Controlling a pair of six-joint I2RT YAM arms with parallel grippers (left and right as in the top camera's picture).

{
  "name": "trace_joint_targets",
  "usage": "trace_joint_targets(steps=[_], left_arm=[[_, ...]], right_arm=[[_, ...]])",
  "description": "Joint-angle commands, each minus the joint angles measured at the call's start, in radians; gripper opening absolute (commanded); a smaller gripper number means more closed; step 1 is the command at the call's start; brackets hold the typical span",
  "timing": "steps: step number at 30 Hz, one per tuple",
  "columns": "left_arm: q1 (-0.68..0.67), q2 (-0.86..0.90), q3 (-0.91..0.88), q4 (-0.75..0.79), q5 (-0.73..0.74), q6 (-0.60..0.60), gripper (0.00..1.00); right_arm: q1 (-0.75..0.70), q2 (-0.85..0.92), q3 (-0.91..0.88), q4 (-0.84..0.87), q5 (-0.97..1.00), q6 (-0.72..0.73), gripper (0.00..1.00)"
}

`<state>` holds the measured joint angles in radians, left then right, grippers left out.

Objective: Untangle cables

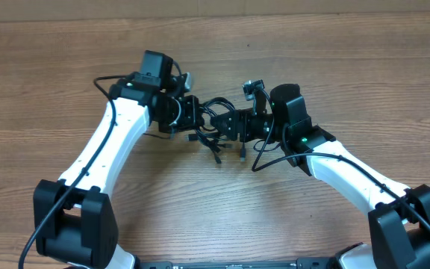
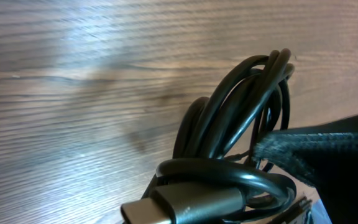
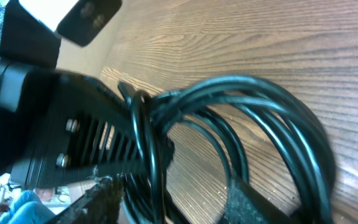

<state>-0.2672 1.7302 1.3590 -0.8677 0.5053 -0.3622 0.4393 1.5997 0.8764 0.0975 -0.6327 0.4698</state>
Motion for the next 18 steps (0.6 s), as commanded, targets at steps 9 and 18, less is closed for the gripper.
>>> trace_joint_targets(steps=[9,18], left_arm=[[-0.038,0.003,-0.003,0.012,-0.038,-0.027,0.04],[-0.032,0.003,-0.003,0.008,-0.174,-0.256,0.04]], right_arm=[[-0.002,-0.027,0.008,0.009,-0.016,-0.006,0.04],[-0.002,-0.027,0.008,-0.003,-0.016,-0.007,0.04]])
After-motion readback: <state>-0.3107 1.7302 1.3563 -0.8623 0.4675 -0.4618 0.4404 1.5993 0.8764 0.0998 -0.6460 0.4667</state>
